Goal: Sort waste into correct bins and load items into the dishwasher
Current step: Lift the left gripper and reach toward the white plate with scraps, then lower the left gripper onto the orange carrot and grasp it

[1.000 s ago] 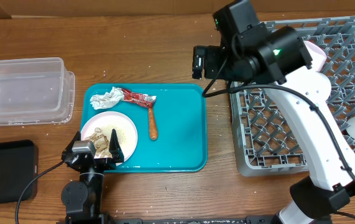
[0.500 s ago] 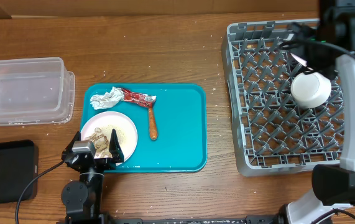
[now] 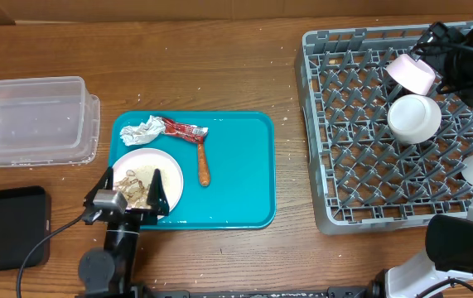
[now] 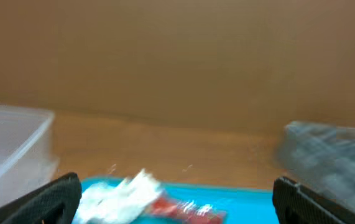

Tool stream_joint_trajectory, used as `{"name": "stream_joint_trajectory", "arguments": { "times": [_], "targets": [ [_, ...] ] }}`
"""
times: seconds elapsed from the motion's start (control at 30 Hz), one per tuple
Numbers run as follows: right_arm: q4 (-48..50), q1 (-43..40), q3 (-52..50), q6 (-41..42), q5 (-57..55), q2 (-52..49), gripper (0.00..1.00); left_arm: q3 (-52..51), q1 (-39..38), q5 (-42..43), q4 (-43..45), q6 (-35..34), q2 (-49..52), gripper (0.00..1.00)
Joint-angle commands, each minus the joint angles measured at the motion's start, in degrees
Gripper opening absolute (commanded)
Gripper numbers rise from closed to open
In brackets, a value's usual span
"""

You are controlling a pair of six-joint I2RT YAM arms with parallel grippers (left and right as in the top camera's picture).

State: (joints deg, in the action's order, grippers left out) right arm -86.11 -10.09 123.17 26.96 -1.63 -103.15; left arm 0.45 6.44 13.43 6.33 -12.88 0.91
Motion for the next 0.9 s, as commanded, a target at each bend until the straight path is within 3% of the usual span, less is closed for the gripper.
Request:
{"name": "stream_joint_trajectory", "arguments": {
  "times": [0.0, 0.1, 0.2, 0.3, 0.4, 0.53, 0.7, 0.73, 0.8, 0.87],
  "targets": [
    [0.3, -0.2, -0.1, 0.1, 0.3, 0.3, 1.0, -0.2, 0.2, 16.3, 8.9, -3.4, -0.5, 1.0],
    [0.3, -0.2, -0.1, 0.1, 0.3, 0.3, 1.0, 0.4, 0.2, 18.4, 12.5, -4.6, -0.5, 1.0],
    [0.3, -0.2, -0.1, 0.1, 0.3, 0.3, 1.0, 3.7, 0.3, 18.4, 10.0, -5.7, 0.0, 1.0],
    [0.3, -0.2, -0.1, 0.1, 0.3, 0.3, 1.0, 13.5, 0.3, 18.2, 2.5, -3.3, 5.6, 1.0],
    [0.3, -0.2, -0.1, 0.1, 0.3, 0.3, 1.0, 25.8, 0.3, 19.3, -7.9, -0.2, 17.4, 1.0],
    [0.3, -0.2, -0.1, 0.1, 0.3, 0.3, 1.0, 43.6, 0.3, 37.3, -19.1, 9.4, 37.6, 1.0],
    [0.3, -0.2, -0.1, 0.1, 0.3, 0.3, 1.0, 54.8, 0.3, 55.0, -12.6, 4.7, 55.1, 1.0],
    [0.3, -0.2, -0.1, 0.1, 0.3, 0.3, 1.0, 56.9, -0.1, 53.1, -12.6, -1.2, 58.6, 1.0],
    [0.3, -0.2, -0.1, 0.1, 0.3, 0.3, 1.0, 58.4, -1.8, 46.6, -15.6, -6.3, 61.4, 1.0],
    [0.3, -0.2, -0.1, 0.1, 0.3, 0.3, 1.0, 59.4, -5.8, 35.3, -20.9, -7.8, 63.1, 1.0]
  ]
}}
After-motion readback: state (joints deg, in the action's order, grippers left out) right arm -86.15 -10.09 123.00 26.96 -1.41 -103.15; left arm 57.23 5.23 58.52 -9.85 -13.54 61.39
